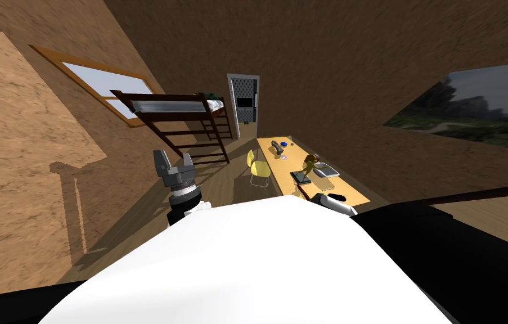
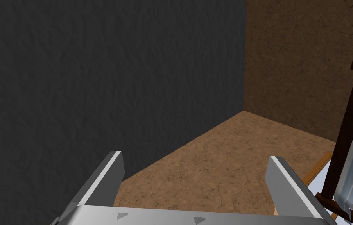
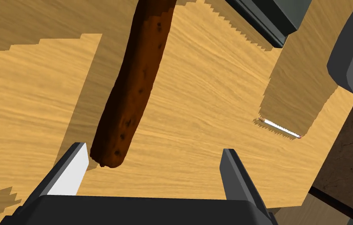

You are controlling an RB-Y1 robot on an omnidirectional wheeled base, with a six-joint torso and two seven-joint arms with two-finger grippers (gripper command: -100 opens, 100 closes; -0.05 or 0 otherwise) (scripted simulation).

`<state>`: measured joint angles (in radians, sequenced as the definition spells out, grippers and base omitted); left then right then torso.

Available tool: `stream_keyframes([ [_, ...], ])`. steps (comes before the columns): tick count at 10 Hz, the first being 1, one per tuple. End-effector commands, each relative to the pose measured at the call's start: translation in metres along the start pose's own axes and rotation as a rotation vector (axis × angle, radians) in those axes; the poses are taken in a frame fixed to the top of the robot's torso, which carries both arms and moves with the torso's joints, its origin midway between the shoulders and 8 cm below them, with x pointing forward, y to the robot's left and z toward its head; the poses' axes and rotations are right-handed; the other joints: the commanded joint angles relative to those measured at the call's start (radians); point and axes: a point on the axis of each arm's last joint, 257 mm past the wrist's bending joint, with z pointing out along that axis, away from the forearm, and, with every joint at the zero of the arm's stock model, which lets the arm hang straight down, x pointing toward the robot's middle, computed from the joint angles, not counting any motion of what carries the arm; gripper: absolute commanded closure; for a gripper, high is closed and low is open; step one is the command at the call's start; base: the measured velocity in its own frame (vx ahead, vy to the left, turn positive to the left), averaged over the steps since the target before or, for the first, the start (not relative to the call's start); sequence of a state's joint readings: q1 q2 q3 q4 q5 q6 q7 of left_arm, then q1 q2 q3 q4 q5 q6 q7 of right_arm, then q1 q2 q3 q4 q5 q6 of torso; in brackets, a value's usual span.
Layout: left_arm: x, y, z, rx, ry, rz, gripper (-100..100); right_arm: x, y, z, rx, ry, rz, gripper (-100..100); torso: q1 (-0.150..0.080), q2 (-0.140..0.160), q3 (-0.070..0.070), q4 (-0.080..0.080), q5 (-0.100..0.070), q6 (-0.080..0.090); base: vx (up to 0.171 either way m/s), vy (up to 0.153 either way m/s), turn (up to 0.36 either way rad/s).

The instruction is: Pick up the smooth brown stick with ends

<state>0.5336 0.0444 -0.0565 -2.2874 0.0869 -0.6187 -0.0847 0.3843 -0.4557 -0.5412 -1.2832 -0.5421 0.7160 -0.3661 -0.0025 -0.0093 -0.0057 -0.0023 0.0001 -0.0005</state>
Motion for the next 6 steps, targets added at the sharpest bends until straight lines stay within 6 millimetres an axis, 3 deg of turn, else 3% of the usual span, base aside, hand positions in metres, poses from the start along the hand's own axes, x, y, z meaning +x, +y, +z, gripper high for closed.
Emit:
stream_keyframes([
  [1, 0.000, 0.000, 0.000, 0.000, 0.000, 0.000, 0, -0.015, -0.018, 0.004, 0.071, -0.034, 0.054, -100, 0.000, 0.000, 0.000, 0.000, 0.000, 0.000, 0.160, -0.002, -0.018],
  [6, 0.000, 0.000, 0.000, 0.000, 0.000, 0.000, 0, -0.043, -0.052, 0.002, 0.206, -0.099, 0.142, -100, -0.001, 0.001, 0.001, 0.000, 0.000, 0.000, 0.119, -0.023, -0.011],
])
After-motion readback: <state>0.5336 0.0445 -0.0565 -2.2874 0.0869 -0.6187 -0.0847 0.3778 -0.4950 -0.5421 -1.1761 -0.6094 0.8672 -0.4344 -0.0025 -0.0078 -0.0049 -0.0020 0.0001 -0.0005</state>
